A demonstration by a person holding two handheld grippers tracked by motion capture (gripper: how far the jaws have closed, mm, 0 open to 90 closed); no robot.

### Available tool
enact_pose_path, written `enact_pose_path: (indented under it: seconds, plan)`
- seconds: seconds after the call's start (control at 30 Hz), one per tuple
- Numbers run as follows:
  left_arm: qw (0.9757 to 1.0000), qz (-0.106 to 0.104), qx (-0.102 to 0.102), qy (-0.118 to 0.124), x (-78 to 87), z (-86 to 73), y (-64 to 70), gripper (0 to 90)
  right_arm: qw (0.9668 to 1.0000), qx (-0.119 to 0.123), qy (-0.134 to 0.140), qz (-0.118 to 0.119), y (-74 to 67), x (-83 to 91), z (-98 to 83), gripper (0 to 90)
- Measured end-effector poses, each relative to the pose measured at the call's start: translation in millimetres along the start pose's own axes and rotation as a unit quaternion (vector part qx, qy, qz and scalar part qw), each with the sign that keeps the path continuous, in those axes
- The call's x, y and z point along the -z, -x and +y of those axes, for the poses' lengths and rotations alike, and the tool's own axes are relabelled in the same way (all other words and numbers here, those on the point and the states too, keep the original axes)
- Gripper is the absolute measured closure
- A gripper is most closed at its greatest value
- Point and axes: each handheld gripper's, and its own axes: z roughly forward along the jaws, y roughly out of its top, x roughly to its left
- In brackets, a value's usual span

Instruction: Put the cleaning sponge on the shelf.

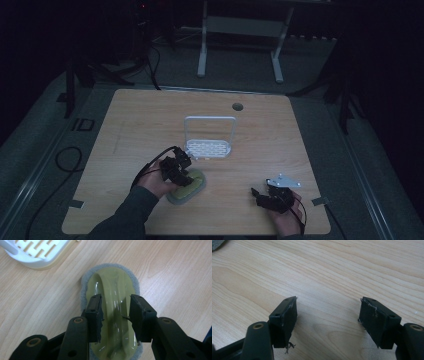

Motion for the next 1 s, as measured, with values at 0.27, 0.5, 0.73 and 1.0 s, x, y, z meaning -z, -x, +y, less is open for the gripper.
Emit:
enact_pose_path:
  seconds: [0.27, 0.5, 0.73, 1.0]
  plan:
    - [0.9993, -0.007, -0.018, -0.030, -2.7, 3.1, -2.6, 66.5, 1.0000, 0.000, 0.000, 0.000, 0.0, 0.0, 0.0, 30.0]
    - [0.9980, -0.016, -0.030, -0.052, -0.6, 5.1, -5.7, 70.1, 1.0000, 0.000, 0.000, 0.000, 0.0, 0.0, 0.0, 30.0]
    - [0.9962, -0.025, -0.037, -0.075, 0.4, 6.6, -8.5, 70.6, 1.0000, 0.000, 0.000, 0.000, 0.0, 0.0, 0.0, 30.0]
    - [0.9932, -0.036, -0.039, -0.103, -1.8, 11.6, -10.1, 68.3, 1.0000, -0.001, 0.000, 0.000, -0.1, 0.1, 0.0, 30.0]
